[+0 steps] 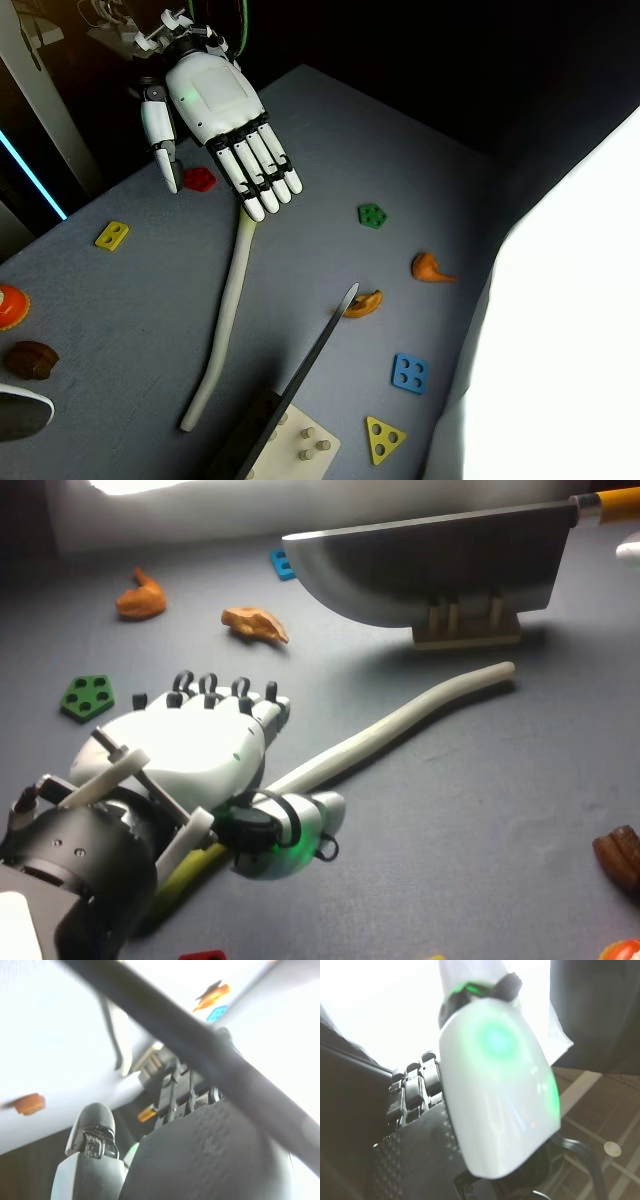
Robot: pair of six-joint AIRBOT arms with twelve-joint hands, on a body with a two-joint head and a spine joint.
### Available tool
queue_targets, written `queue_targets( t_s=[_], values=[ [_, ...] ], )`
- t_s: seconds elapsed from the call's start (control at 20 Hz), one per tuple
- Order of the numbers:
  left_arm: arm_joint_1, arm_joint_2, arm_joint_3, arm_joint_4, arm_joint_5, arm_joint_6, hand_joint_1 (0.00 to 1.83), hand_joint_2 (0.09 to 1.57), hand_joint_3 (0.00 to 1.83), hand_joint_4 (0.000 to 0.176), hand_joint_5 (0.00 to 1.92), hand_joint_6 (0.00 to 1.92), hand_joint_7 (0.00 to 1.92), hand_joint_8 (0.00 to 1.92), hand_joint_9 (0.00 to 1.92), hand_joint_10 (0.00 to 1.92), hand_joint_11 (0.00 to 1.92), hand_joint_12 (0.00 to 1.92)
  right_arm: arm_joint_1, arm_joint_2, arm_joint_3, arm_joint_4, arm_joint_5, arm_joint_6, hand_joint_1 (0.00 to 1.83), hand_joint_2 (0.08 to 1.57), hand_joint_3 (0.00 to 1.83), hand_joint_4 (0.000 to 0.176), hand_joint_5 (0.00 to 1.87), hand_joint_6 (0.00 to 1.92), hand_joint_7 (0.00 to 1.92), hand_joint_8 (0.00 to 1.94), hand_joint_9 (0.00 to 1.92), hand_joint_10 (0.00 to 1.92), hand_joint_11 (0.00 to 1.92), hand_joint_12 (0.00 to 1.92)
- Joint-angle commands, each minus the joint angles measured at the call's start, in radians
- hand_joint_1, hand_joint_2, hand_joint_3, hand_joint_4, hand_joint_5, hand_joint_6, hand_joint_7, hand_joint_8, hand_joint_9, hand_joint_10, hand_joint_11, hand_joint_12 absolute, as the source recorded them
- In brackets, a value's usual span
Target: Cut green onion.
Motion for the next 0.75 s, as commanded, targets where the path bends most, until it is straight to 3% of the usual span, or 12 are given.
queue_targets(
  t_s=[0.0, 0.05, 0.15, 0.2, 0.25, 0.3, 0.35, 0.4, 0.45, 0.5, 0.55, 0.7],
  values=[
    [-0.015, 0.002, -0.002, 0.080, 0.049, -0.002, 0.15, 1.29, 0.00, 0.000, 0.12, 0.00, 0.10, 0.00, 0.05, 0.00, 0.00, 0.15, 0.016, 0.015, -0.004, -0.006, 0.116, -0.003, 0.63, 0.99, 0.01, 0.014, 0.08, 0.02, 0.17, 0.03, 0.09, 0.04, 0.00, 0.12],
    [-0.016, 0.002, -0.006, 0.080, 0.049, -0.002, 0.15, 1.29, 0.00, 0.000, 0.12, 0.00, 0.10, 0.00, 0.06, 0.00, 0.00, 0.16, 0.012, 0.019, -0.007, -0.006, 0.116, -0.003, 0.61, 1.01, 0.01, 0.006, 0.12, 0.03, 0.21, 0.02, 0.12, 0.05, 0.00, 0.26],
    [-0.019, 0.004, -0.008, 0.081, 0.049, -0.002, 0.11, 1.30, 0.01, 0.000, 0.11, 0.00, 0.10, 0.00, 0.06, 0.00, 0.00, 0.15, 0.004, 0.019, -0.006, 0.005, 0.121, -0.005, 0.50, 1.09, 0.02, 0.000, 0.34, 0.11, 0.43, 0.07, 0.31, 0.20, 0.00, 1.11],
    [-0.020, 0.007, -0.008, 0.081, 0.049, -0.002, 0.10, 1.30, 0.00, 0.000, 0.13, 0.00, 0.12, 0.00, 0.09, 0.01, 0.00, 0.22, 0.001, 0.018, -0.006, 0.005, 0.121, -0.006, 0.45, 1.13, 0.01, 0.000, 0.53, 0.31, 0.58, 0.24, 0.30, 0.84, 0.00, 1.56],
    [-0.021, 0.013, -0.008, 0.080, 0.049, -0.002, 0.11, 1.30, 0.00, 0.000, 0.13, 0.01, 0.13, 0.01, 0.10, 0.01, 0.00, 0.23, 0.000, 0.018, -0.006, 0.005, 0.120, -0.006, 0.40, 1.17, 0.01, 0.000, 0.55, 0.67, 0.55, 0.75, 0.31, 1.28, 0.00, 1.83],
    [-0.025, 0.019, -0.008, 0.077, 0.049, -0.002, 0.15, 1.29, 0.00, 0.000, 0.21, 0.02, 0.22, 0.01, 0.19, 0.03, 0.00, 0.42, -0.001, 0.018, -0.006, 0.005, 0.120, -0.006, 0.35, 1.22, 0.01, 0.000, 0.64, 0.98, 0.61, 1.14, 0.40, 1.57, 0.15, 1.90],
    [-0.028, 0.023, -0.007, 0.076, 0.049, -0.002, 0.18, 1.28, 0.00, 0.000, 0.27, 0.03, 0.34, 0.03, 0.31, 0.06, 0.00, 0.61, -0.003, 0.018, -0.006, 0.005, 0.120, -0.007, 0.30, 1.25, 0.02, 0.000, 0.69, 1.06, 0.67, 1.25, 0.45, 1.64, 0.23, 1.92],
    [-0.029, 0.025, -0.007, 0.075, 0.049, -0.002, 0.18, 1.29, 0.00, 0.000, 0.46, 0.05, 0.64, 0.07, 0.58, 0.16, 0.07, 1.09, -0.004, 0.018, -0.006, 0.005, 0.120, -0.010, 0.15, 1.31, 0.03, 0.000, 0.77, 1.16, 0.81, 1.29, 0.61, 1.68, 0.39, 1.92],
    [-0.030, 0.027, -0.006, 0.073, 0.048, -0.002, 0.18, 1.29, 0.00, 0.000, 0.51, 0.03, 0.71, 0.05, 0.65, 0.18, 0.06, 1.27, -0.005, 0.018, -0.006, 0.005, 0.120, -0.015, 0.11, 1.32, 0.03, 0.000, 0.79, 1.19, 0.84, 1.30, 0.64, 1.69, 0.43, 1.92],
    [-0.030, 0.028, -0.005, 0.073, 0.048, -0.002, 0.21, 1.30, 0.00, 0.000, 0.75, 0.11, 0.84, 0.39, 0.68, 0.79, 0.24, 1.52, -0.005, 0.018, -0.006, 0.005, 0.120, -0.018, 0.08, 1.33, 0.02, 0.000, 0.92, 1.54, 1.00, 1.64, 0.89, 1.88, 0.70, 1.92],
    [-0.030, 0.028, -0.004, 0.073, 0.047, -0.002, 0.23, 1.30, 0.00, 0.000, 0.81, 0.33, 0.74, 0.91, 0.63, 1.24, 0.36, 1.65, -0.005, 0.018, -0.006, 0.005, 0.123, -0.019, 0.05, 1.33, 0.01, 0.000, 1.02, 1.66, 1.12, 1.73, 1.05, 1.91, 0.84, 1.92],
    [-0.024, 0.029, -0.004, 0.073, 0.039, -0.002, 0.20, 1.32, 0.00, 0.000, 0.73, 1.13, 0.71, 1.50, 0.66, 1.69, 0.48, 1.90, -0.006, 0.018, -0.006, 0.005, 0.134, -0.019, 0.01, 1.33, 0.01, 0.000, 1.19, 1.84, 1.35, 1.86, 1.35, 1.92, 1.25, 1.92]
  ],
)
